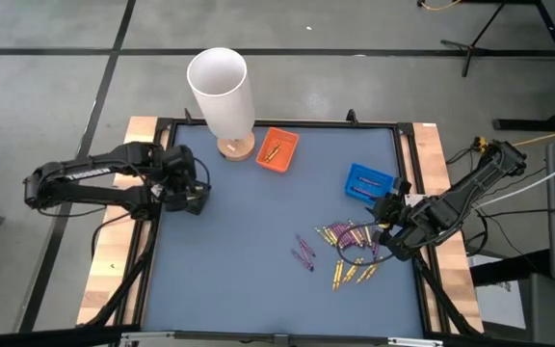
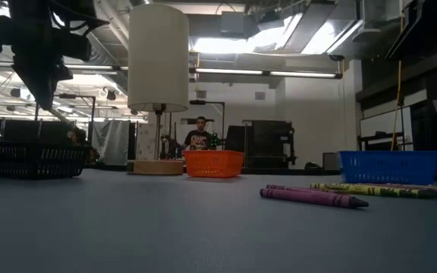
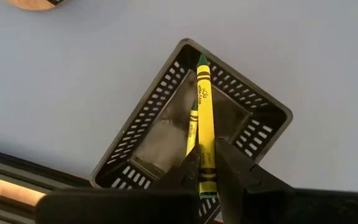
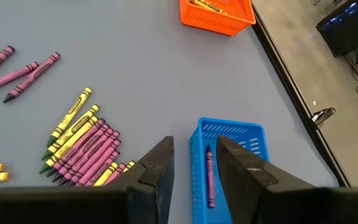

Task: Sort crayons
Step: Put the green crayon into the black basket

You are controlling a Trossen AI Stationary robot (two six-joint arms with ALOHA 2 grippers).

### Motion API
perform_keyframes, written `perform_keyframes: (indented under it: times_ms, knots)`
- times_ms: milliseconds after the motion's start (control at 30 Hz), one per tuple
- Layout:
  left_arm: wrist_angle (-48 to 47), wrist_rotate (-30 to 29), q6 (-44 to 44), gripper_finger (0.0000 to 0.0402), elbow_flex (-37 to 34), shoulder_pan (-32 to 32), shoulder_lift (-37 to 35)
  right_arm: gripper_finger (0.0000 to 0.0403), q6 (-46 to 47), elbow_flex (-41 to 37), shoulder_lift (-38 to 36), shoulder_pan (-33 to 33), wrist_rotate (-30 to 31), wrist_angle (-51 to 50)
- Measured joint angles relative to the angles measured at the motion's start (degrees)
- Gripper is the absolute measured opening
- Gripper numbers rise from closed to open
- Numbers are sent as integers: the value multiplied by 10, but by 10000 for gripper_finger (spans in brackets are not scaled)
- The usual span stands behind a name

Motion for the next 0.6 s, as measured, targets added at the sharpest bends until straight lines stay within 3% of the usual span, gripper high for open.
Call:
perform_keyframes:
  times_ms: [600]
  knots:
    - [-1,-34,-12,60,0,0,30,119,0,0,0,0,0,0]
